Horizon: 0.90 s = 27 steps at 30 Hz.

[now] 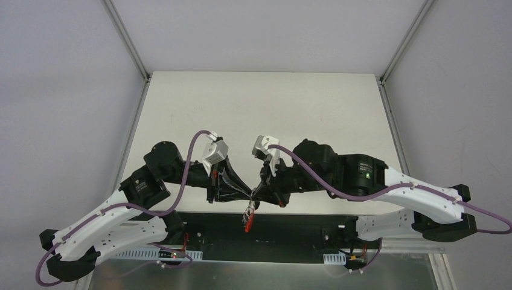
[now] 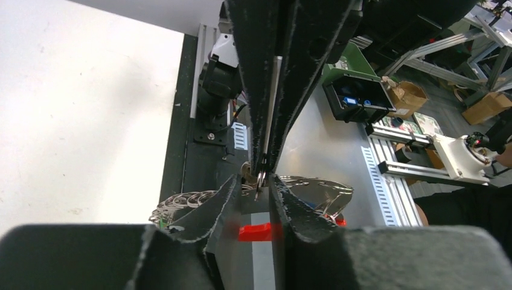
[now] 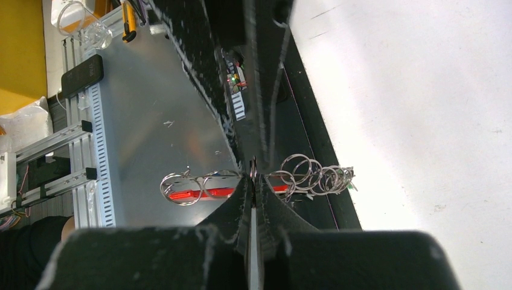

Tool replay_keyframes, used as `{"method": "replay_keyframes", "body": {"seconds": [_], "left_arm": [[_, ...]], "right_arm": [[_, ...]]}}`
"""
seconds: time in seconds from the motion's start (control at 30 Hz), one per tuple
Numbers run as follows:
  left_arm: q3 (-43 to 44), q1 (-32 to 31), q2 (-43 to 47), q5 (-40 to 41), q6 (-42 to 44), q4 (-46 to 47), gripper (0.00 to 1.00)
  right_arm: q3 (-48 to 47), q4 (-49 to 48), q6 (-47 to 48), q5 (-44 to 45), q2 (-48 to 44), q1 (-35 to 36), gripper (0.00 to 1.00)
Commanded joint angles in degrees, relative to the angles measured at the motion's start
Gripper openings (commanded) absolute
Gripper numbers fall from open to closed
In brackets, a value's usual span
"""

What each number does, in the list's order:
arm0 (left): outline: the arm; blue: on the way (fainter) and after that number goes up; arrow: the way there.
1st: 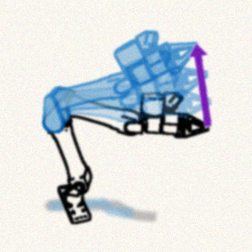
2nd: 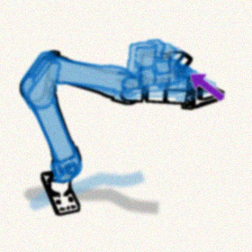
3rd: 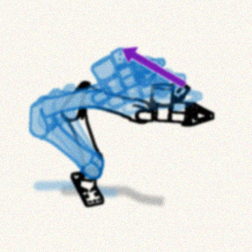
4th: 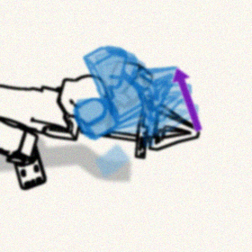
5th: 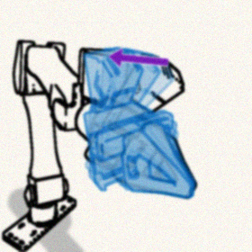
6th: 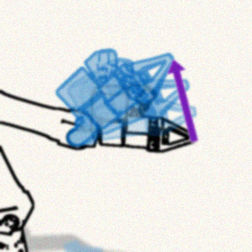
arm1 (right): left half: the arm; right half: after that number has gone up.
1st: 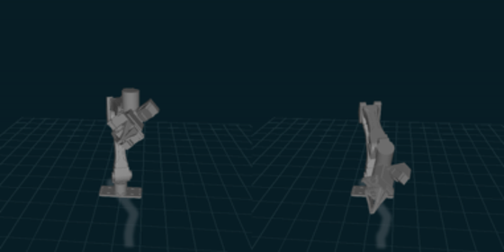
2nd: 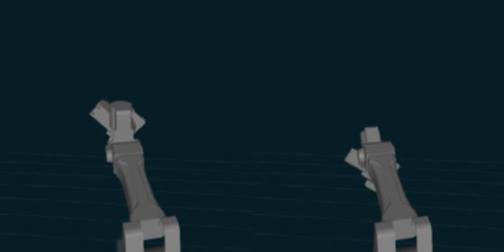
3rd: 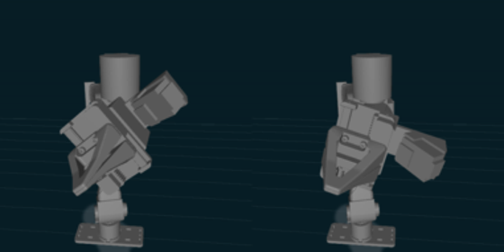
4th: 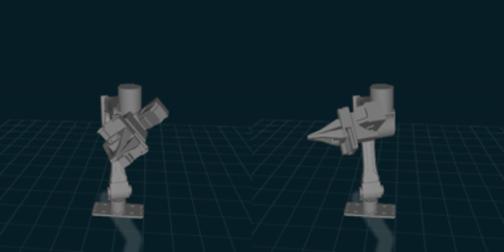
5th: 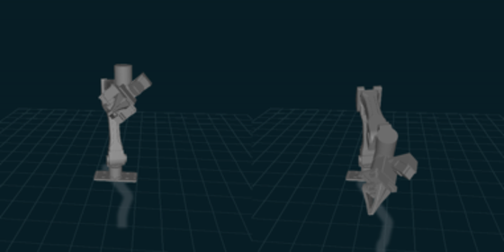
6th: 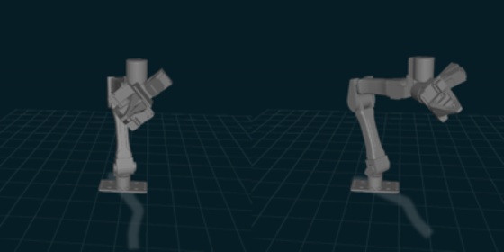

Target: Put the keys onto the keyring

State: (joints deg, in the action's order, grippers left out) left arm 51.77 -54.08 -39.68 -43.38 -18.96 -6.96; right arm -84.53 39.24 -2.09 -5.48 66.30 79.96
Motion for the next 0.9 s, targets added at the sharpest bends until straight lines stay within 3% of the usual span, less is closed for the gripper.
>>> {"method": "replay_keyframes", "body": {"seconds": [0.0, 0.13, 0.17, 0.23, 0.63, 0.73, 0.8, 0.87], "left_arm": [[1.5, -0.6, -0.5, -2.4, -0.2, -0.7, 0.25], [2.1, -0.6, -0.7, -2.7, 0.2, -1.5, 0.24], [2.2, -0.6, -0.6, -2.7, 0.3, -1.7, 0.2], [2.4, -0.6, -0.7, -2.8, 0.6, -2.0, 0.0], [2.8, -0.6, 0.9, 0.5, 2.3, 1.2, 0.0], [2.0, -0.6, 1.8, 0.6, 1.6, 4.8, 0.0], [1.3, -0.6, 2.6, 0.8, 1.1, 7.4, 0.0], [0.2, -0.6, 3.3, 1.2, 0.6, 10.0, 0.0]], "right_arm": [[-2.5, -4.6, 0.1, -0.8, -1.8, -0.2, 0.0], [-2.6, -4.7, 0.0, -1.0, -1.8, -0.2, 0.0], [-2.7, -4.8, 0.0, -1.0, -1.8, -0.2, 0.0], [-2.7, -4.9, -0.1, -1.1, -1.7, -0.3, 0.0], [-1.2, -5.5, -0.3, -1.4, -1.8, -0.2, 0.0], [1.5, -7.8, 0.3, -1.5, -4.1, -0.2, 0.09], [3.2, -9.8, 0.9, -1.2, -5.6, -0.2, 0.23], [5.7, -11.6, 1.7, -1.1, -7.2, -0.2, 0.31]]}}
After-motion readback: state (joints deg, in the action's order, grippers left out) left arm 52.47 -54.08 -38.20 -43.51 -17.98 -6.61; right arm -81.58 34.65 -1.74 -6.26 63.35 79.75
